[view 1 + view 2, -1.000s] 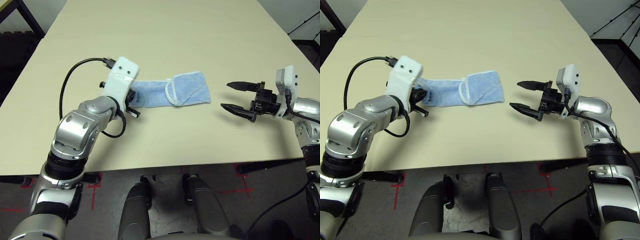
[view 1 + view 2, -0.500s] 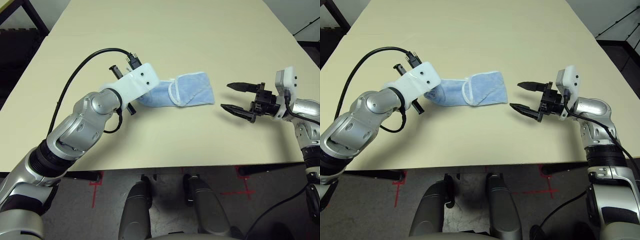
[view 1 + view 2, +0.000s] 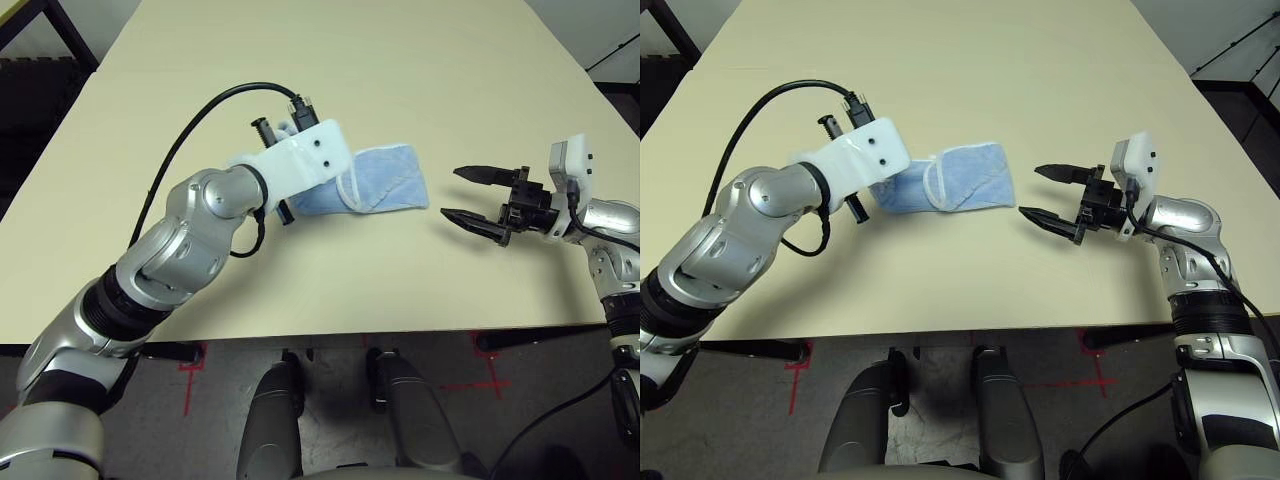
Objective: Fold the towel and set it aside.
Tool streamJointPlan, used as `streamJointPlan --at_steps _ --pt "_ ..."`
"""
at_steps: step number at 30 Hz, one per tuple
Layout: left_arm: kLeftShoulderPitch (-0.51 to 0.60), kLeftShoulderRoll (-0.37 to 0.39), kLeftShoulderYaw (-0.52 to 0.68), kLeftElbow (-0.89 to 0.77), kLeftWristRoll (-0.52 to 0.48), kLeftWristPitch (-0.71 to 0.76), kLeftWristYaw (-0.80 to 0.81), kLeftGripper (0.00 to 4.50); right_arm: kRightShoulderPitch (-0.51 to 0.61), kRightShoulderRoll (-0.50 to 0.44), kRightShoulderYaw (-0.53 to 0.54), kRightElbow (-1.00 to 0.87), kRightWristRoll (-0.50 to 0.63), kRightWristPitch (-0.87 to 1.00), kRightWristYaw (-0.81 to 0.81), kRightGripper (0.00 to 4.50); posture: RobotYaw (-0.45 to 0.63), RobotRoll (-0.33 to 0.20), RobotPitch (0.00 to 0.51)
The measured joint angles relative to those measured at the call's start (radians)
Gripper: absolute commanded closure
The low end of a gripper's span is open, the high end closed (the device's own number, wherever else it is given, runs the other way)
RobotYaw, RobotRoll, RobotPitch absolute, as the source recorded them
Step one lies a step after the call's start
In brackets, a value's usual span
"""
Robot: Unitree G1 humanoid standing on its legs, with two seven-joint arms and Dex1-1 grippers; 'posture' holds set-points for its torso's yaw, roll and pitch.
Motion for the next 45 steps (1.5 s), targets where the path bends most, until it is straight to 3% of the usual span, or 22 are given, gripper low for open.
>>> streamJointPlan --at_steps 15,36,45 --pt "-0.048 -0.097 -0.071 0.089 0.090 -0.152 -0.107 4.43 0.035 0.003 -0.003 0.000 0.003 0.008 -0.020 0.00 -0.25 0.000 0.211" --pt "-0.133 -0.393 -0.076 0.359 0.199 -0.294 -0.137 4.43 0.088 0.000 -0.008 -0.061 0.013 0.023 -0.048 0.00 -0.31 0.000 0.222" --pt "-0.075 -0.428 -0.087 0.481 0.225 -0.378 -0.116 4.43 0.103 -0.011 -0.009 -0.079 0.018 0.030 -0.054 0.00 -0.32 0.000 0.227"
